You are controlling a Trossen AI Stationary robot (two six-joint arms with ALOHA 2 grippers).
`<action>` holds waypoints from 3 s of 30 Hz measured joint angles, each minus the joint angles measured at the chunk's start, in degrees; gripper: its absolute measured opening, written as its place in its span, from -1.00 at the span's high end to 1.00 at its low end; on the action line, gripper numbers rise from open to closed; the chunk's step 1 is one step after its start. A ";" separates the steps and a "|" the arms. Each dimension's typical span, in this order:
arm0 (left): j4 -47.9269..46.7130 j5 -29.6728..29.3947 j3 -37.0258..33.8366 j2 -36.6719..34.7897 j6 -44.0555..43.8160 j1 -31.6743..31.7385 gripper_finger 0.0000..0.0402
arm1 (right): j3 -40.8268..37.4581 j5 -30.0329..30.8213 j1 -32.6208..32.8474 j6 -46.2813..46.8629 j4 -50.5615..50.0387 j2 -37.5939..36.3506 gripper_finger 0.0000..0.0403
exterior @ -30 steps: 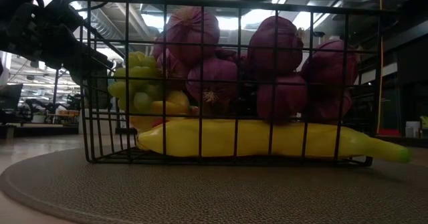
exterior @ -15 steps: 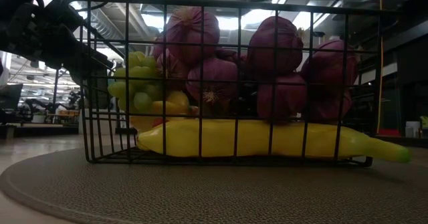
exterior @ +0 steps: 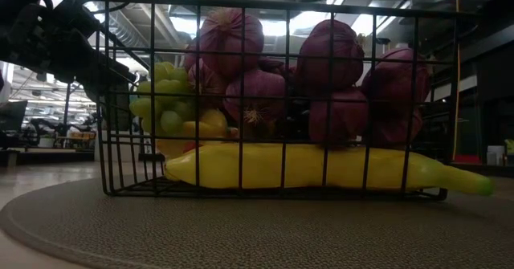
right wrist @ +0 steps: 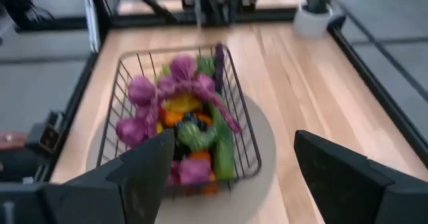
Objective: Build produce basket
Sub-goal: Return to Home Position
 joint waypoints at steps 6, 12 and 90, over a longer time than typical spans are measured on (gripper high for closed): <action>0.00 0.00 0.00 -0.01 -0.02 -0.01 0.40 | -13.84 -2.56 0.00 -5.93 18.10 -6.10 -0.54; 0.00 0.00 0.00 -0.02 -0.02 -0.01 0.40 | -24.13 -6.03 0.00 -6.50 30.50 -7.06 -0.54; 0.00 0.00 0.00 0.00 0.00 -0.02 0.40 | -63.03 -25.90 -24.79 -12.37 47.25 -40.25 -0.54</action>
